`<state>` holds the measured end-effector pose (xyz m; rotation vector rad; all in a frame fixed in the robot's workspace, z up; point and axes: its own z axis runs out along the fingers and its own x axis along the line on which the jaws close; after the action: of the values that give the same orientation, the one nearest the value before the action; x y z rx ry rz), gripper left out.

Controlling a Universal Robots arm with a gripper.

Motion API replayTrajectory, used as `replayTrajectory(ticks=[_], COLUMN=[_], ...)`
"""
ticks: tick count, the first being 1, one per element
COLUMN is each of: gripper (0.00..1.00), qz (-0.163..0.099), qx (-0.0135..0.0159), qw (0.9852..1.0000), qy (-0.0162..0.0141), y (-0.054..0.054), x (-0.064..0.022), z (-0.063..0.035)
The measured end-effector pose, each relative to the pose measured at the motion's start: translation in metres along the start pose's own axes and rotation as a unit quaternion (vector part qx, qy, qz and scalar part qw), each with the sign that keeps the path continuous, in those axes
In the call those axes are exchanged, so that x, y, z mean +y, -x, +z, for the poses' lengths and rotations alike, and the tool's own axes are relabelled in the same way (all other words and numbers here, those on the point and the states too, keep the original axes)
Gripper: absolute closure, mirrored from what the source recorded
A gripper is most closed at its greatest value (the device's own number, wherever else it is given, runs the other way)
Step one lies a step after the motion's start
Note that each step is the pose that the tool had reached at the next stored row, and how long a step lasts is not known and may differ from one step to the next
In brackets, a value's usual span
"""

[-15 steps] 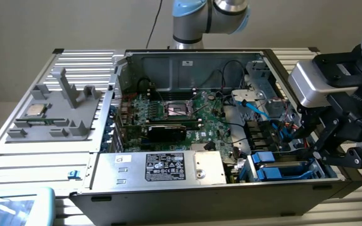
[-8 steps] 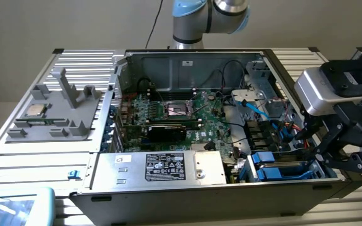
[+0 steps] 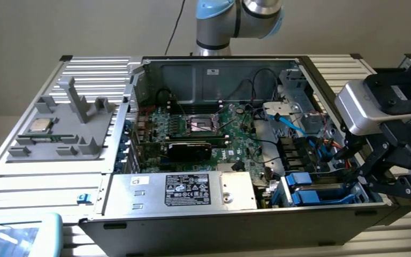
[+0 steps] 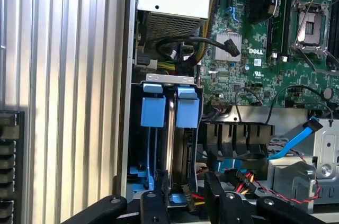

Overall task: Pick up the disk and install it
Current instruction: 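Insert the first disk wire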

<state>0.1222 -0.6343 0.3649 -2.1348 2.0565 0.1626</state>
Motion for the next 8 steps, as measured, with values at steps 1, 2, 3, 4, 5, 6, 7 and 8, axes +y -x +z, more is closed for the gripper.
replayTrajectory(ticks=[1, 2, 3, 4, 5, 6, 7, 8], gripper=[0.6, 0.6, 0.6, 0.6, 0.6, 0.6, 0.6, 0.6], qz=[0.0, 0.0, 0.0, 0.0, 0.001, 0.001, 0.001, 0.0], qx=[-0.0011, -0.0036, -0.0065, -0.0108, -0.017, -0.0239, -0.0301, -0.0352], qw=[1.0, 1.0, 1.0, 0.9999, 0.9999, 0.9997, 0.9995, 0.9994], qy=[0.0, -0.0001, -0.0002, -0.0004, -0.0006, -0.0009, -0.001, -0.0011], y=[-0.001, -0.003, -0.006, -0.008, -0.01, -0.011, -0.012, -0.013], x=[0.0, 0.0001, 0.0002, 0.0003, 0.0004, 0.0005, 0.0005, 0.0005], z=[-0.0006, -0.0006, -0.001, -0.0011, -0.001, -0.0009, -0.0007, -0.0003])
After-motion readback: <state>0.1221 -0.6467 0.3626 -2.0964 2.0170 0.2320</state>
